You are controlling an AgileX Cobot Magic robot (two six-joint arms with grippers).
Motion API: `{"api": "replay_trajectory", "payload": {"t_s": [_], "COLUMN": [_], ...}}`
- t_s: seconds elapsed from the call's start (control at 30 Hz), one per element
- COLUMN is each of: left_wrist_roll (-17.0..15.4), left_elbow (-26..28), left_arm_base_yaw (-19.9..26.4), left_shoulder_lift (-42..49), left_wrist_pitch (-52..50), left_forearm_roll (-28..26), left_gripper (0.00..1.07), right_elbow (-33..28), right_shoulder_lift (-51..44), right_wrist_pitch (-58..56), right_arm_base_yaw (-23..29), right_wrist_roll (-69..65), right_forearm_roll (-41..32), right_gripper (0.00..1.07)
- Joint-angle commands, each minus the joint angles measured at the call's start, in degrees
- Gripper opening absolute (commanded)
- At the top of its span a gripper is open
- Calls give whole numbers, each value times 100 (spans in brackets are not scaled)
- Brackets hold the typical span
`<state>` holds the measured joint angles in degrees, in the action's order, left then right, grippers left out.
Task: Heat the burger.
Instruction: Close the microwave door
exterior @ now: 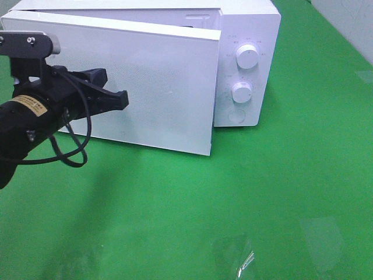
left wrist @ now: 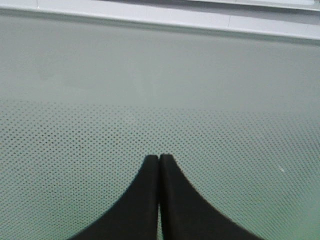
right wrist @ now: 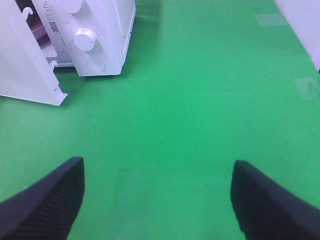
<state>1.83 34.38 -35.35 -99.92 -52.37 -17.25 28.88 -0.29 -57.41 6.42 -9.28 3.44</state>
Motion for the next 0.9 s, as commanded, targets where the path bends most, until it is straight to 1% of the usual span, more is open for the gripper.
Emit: {"api": "replay_trajectory", "payload": {"t_s": [0.03, 0.07, 0.1, 0.13, 0.2, 0.37, 0.43, 0.53, 0.57, 0.6, 0.67, 0.7, 0.8, 0.9], "left_wrist_roll": [29, 29, 29, 29, 46, 52, 52, 63, 138, 138, 155, 155, 178, 201], "left_elbow": [447, 447, 647, 647, 963, 1209, 1536, 1690, 1856, 1856, 2074, 2074, 2338, 2395], "left_arm_base_yaw": [-97, -97, -97, -97, -97, -97, -97, -97, -97, -97, -97, -97, -97, -97], "left_shoulder_lift": [-241, -241, -332, -332, -476, -544, -705, -773, -865, -865, -957, -957, -1100, -1123], "left_wrist_pitch": [103, 103, 275, 275, 350, 424, 493, 596, 733, 733, 756, 756, 762, 773], "left_forearm_roll": [-286, -286, -315, -315, -361, -390, -390, -413, -476, -476, -561, -561, -630, -642], "left_gripper": [0, 0, 0, 0, 0, 0, 0, 0, 0, 0, 0, 0, 0, 0], "right_elbow": [-17, -17, -17, -17, -17, -17, -17, -17, -17, -17, -17, -17, -17, -17], "right_shoulder_lift": [-149, -149, -149, -149, -149, -149, -149, -149, -149, -149, -149, -149, -149, -149], "right_wrist_pitch": [-11, -11, -11, -11, -11, -11, -11, -11, -11, -11, -11, -11, -11, -11], "right_arm_base_yaw": [-34, -34, -34, -34, -34, -34, -34, -34, -34, -34, -34, -34, -34, -34], "right_wrist_roll": [-11, -11, -11, -11, -11, -11, -11, -11, -11, -11, -11, -11, -11, -11], "right_forearm_roll": [11, 11, 11, 11, 11, 11, 11, 11, 11, 11, 11, 11, 11, 11], "right_gripper": [76, 76, 76, 76, 76, 76, 76, 76, 76, 76, 76, 76, 76, 76]}}
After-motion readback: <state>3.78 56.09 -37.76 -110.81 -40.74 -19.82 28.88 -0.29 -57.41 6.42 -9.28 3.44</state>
